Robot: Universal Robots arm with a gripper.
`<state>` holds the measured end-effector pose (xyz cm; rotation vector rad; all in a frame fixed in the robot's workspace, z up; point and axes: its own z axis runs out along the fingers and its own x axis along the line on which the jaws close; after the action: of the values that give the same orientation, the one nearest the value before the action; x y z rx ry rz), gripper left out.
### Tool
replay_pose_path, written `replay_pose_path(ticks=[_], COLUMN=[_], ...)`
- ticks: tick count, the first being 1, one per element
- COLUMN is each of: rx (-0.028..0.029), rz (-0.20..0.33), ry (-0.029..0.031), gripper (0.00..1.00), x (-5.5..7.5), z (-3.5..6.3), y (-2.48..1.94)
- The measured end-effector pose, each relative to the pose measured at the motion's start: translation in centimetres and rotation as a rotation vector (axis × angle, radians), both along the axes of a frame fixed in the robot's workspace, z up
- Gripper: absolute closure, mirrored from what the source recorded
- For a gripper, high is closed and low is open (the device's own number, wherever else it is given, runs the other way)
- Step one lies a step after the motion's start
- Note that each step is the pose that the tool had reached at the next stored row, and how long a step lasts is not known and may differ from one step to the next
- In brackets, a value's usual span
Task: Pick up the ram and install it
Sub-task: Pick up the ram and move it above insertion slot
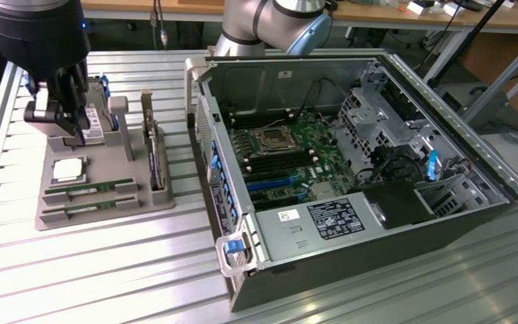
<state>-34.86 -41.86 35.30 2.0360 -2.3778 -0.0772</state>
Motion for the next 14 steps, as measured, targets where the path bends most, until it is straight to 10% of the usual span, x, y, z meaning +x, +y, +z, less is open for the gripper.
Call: replay_pose_path(ticks=[14], rx=[-0.0001], rz=[0.0], ry=[0.0001], gripper=[0.64], x=[0.0], z=[-1.18], y=[0.0])
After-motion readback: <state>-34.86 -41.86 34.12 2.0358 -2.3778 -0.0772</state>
